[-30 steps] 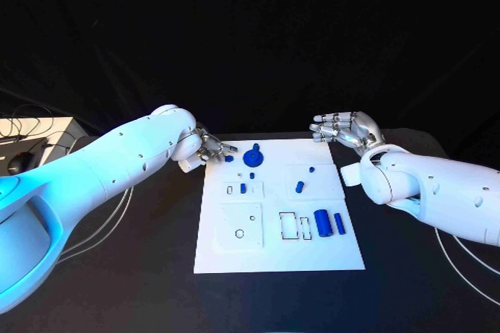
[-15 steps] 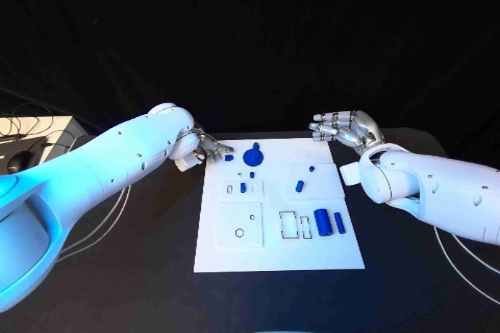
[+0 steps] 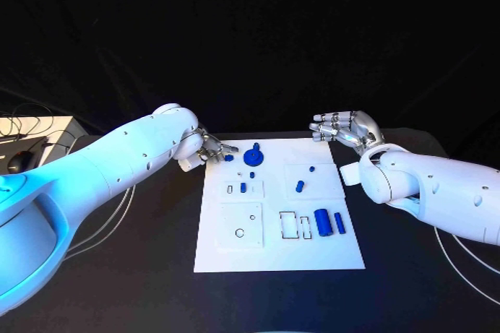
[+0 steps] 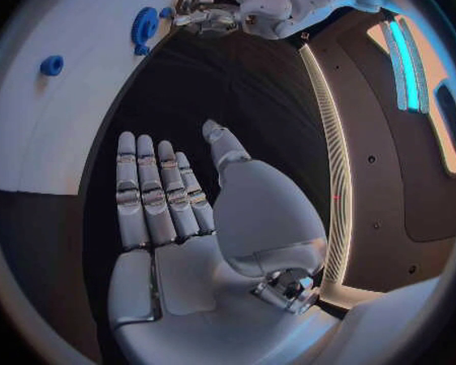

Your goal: Assemble the parts on the task board

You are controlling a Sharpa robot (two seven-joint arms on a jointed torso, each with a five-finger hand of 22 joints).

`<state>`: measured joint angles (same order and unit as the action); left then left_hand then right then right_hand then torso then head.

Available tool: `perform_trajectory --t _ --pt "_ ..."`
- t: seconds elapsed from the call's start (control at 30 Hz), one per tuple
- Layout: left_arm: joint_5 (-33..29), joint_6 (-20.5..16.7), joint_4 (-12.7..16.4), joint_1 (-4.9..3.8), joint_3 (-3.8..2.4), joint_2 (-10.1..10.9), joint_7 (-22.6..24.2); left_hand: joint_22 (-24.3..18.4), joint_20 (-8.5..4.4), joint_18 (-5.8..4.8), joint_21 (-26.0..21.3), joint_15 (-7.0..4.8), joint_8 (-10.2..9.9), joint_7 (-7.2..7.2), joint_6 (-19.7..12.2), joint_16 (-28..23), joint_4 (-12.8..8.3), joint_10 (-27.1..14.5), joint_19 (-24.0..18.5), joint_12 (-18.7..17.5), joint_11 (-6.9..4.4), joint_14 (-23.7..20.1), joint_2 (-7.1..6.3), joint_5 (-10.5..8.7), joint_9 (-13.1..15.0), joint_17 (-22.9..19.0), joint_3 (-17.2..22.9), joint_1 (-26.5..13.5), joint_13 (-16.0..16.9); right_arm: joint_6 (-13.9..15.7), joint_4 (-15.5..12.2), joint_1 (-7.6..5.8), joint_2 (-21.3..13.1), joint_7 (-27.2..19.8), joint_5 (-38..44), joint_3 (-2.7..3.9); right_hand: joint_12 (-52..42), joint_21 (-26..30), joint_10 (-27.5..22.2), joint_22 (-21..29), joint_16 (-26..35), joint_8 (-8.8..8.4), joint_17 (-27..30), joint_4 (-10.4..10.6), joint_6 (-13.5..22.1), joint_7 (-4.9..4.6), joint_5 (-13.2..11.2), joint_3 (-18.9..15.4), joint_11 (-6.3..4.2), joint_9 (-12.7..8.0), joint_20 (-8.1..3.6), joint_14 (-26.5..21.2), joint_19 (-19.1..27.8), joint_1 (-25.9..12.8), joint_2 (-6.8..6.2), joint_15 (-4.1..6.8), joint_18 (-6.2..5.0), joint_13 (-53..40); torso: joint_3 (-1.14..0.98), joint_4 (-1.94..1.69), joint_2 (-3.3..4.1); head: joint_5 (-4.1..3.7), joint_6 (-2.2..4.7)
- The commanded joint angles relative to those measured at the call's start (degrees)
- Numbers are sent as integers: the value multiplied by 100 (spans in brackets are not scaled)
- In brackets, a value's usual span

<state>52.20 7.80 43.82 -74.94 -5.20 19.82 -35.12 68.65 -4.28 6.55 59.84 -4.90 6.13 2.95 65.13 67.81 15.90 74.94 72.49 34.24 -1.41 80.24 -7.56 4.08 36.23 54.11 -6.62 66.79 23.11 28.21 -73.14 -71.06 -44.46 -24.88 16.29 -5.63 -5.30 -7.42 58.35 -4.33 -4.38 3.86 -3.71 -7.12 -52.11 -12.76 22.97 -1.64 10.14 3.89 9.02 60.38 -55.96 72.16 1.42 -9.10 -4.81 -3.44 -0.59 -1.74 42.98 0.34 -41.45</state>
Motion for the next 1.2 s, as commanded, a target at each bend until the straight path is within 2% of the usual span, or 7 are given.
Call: perform_trajectory --t 0.03,0.3,0.43,0.6,0.8,0.9,1.2 --pt "137 100 -37 -8 17 -46 -33 1 40 52 -18 36 28 25 -18 -37 19 -79 18 98 3 13 -60 -24 -170 -7 14 -27 24 -52 -9 -2 6 -64 6 4 -17 -5 -11 10 34 -16 4 17 -10 -9 22 29 -12 -5 -13 -34 17 -11 3 12 2 4 -8 8 8 -2 4" --pt "284 178 -128 -8 73 -137 -84 -6 40 54 -32 37 58 24 -29 -41 9 -86 10 125 6 10 -31 -24 -183 -12 19 -5 26 -57 -13 -2 14 -64 7 4 -17 -5 -11 10 34 -16 4 17 -10 -9 22 29 -12 -5 -13 -34 17 -11 3 12 2 4 -8 16 16 -10 2" --pt "319 184 -158 -7 92 -168 -116 -8 39 53 -37 37 83 20 -29 -42 9 -97 10 143 5 10 -5 -26 -184 -12 19 -17 28 -58 -16 -2 14 -63 7 4 -17 -5 -11 10 34 -16 4 17 -10 -9 22 29 -12 -5 -13 -34 17 -11 3 12 2 4 -12 4 12 -29 -9" --pt "414 198 -188 -8 101 -190 -174 13 37 49 -11 20 256 -13 -33 -31 -100 -102 34 247 -26 21 61 -7 -98 -1 184 17 63 -59 -16 -2 18 -64 7 4 -17 -5 -11 10 34 -16 4 17 -10 -9 22 29 -12 -5 -13 -34 17 -11 3 12 2 4 -15 -4 0 -32 -30" --pt "590 302 -222 -11 104 -223 -253 24 17 37 -5 -10 576 -70 -75 -27 -225 -135 42 478 -61 23 -75 -5 100 5 859 3 140 -61 -23 -2 20 -64 7 4 -17 -5 -11 10 34 -16 4 17 -10 -9 22 29 -12 -5 -13 -34 17 -11 3 12 2 4 -10 -6 -4 -32 -49" --pt "709 370 -234 -15 106 -252 -300 34 12 29 4 -18 704 -81 -108 -27 -353 -158 48 544 -70 21 -76 -1 171 9 1049 -9 153 -61 -28 -2 21 -65 7 4 -17 -5 -11 10 34 -16 4 17 -10 -9 22 29 -12 -5 -13 -34 17 -11 3 12 2 4 -9 -2 -7 -28 -49" --pt "1044 441 -245 -23 159 -363 -412 88 -14 4 79 -38 846 -119 -105 15 -347 -140 102 645 -97 39 -153 -23 212 62 1053 -90 185 -64 -46 -2 26 -67 7 4 -19 -4 -7 9 32 -14 3 21 -32 -7 23 21 -15 -3 -13 -31 14 -9 6 13 2 4 -7 4 -1 -32 -44"
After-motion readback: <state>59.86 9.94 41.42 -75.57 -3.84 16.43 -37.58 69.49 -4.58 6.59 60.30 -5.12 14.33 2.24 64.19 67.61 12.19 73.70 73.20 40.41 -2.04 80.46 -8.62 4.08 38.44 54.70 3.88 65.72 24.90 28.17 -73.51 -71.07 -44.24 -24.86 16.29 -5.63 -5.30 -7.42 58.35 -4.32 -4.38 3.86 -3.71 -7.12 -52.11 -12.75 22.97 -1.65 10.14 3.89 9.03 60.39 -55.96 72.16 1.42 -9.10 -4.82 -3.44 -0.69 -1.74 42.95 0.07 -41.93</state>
